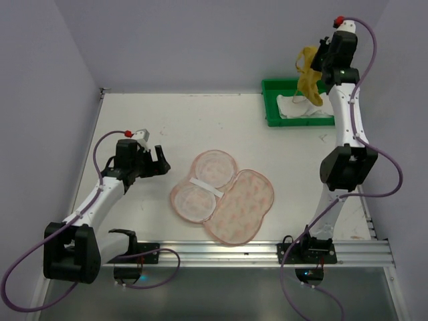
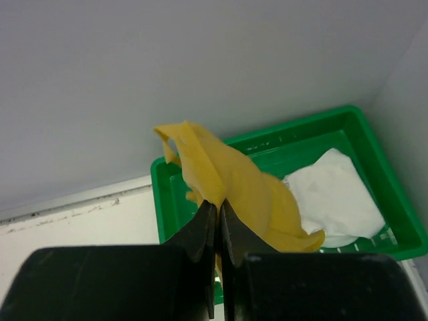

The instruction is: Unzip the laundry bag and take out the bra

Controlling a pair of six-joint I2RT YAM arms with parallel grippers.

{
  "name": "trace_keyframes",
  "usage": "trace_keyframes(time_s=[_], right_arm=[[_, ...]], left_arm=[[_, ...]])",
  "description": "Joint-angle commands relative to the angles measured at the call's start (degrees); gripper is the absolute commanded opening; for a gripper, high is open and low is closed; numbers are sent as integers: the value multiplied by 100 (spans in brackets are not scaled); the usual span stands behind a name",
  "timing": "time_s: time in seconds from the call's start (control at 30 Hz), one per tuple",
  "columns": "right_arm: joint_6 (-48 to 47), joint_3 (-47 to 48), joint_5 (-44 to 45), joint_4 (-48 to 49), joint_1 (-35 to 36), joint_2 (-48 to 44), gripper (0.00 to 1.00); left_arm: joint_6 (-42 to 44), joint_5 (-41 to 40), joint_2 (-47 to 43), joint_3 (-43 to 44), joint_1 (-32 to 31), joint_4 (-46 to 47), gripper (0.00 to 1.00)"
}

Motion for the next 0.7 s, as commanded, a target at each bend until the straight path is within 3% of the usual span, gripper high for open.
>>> trace_keyframes(time_s=[0.0,0.2,0.67], right_arm=[[382,40,-484,548,54,267,0],[857,-417,-712,688,54,189,0],[1498,-101,-1846,609,-86,172,0]], left_arm=[[142,-129,27,42,40,46,94],[151,-190,62,51,31,28,94],[142,-234,123,42,40,2,94]])
